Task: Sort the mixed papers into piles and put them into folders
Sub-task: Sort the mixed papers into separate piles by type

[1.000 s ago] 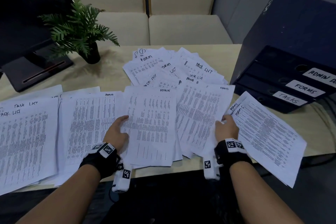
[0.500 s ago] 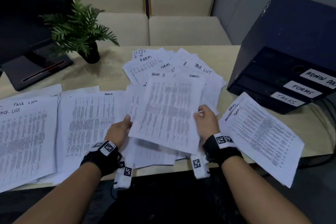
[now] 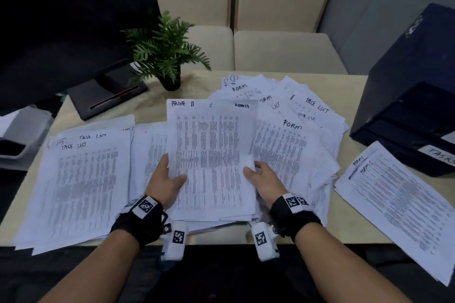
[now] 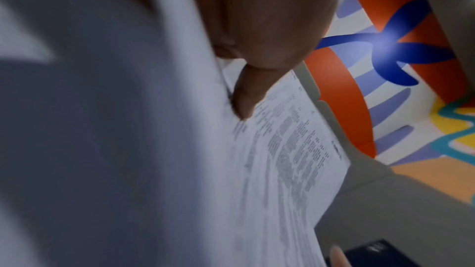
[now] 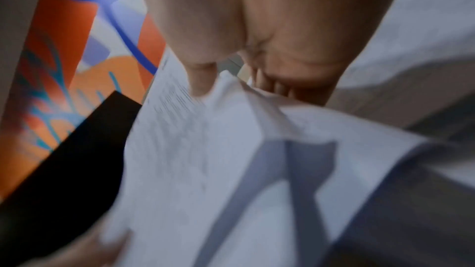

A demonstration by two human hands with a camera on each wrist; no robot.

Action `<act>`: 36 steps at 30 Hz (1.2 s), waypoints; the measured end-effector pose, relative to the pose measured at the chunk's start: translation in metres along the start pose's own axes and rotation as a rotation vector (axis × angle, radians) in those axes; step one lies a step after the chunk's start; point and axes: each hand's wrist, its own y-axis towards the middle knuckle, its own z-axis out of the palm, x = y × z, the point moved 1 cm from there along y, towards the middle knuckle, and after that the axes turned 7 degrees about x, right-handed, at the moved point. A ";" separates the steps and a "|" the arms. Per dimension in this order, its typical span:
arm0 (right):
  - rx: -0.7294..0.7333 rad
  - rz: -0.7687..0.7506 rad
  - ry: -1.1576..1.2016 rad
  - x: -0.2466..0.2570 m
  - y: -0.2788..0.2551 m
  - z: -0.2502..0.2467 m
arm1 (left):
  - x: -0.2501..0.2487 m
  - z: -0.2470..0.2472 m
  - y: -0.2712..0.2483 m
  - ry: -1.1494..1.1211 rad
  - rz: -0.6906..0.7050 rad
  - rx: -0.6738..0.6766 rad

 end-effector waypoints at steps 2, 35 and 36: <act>0.054 -0.019 -0.130 0.009 0.006 0.029 | 0.015 -0.026 0.002 -0.006 -0.048 -0.055; -0.390 0.261 -0.338 -0.015 -0.007 -0.128 | -0.067 0.158 0.059 0.587 -0.050 0.218; -0.376 0.258 -0.296 -0.018 -0.005 -0.129 | -0.064 0.161 0.060 0.574 -0.063 0.181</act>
